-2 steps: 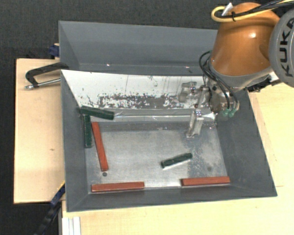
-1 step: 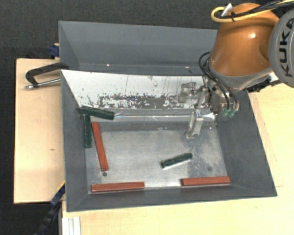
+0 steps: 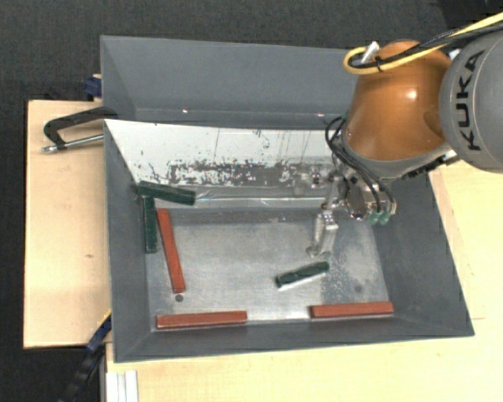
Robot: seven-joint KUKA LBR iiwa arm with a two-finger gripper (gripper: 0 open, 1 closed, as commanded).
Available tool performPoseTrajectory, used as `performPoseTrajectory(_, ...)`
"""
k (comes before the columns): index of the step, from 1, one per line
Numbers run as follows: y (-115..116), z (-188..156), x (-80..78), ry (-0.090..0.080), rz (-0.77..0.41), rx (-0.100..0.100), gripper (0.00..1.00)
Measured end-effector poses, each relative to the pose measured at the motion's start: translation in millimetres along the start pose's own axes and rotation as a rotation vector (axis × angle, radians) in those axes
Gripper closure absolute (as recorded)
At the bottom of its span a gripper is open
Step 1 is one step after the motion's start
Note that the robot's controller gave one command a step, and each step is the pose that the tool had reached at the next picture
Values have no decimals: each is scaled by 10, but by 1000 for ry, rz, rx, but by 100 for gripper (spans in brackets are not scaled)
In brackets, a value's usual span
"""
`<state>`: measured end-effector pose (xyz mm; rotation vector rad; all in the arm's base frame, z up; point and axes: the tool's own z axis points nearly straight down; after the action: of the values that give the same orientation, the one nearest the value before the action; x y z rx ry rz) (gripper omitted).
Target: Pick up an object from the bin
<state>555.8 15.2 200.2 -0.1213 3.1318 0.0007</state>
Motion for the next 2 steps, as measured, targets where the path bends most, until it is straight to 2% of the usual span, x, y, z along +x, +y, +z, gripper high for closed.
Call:
performPoseTrajectory(1, 4, 600, 78, 1, 33, -1, 0)
performPoseTrajectory(2, -324, 996, 243, 7, 182, -1, 0)
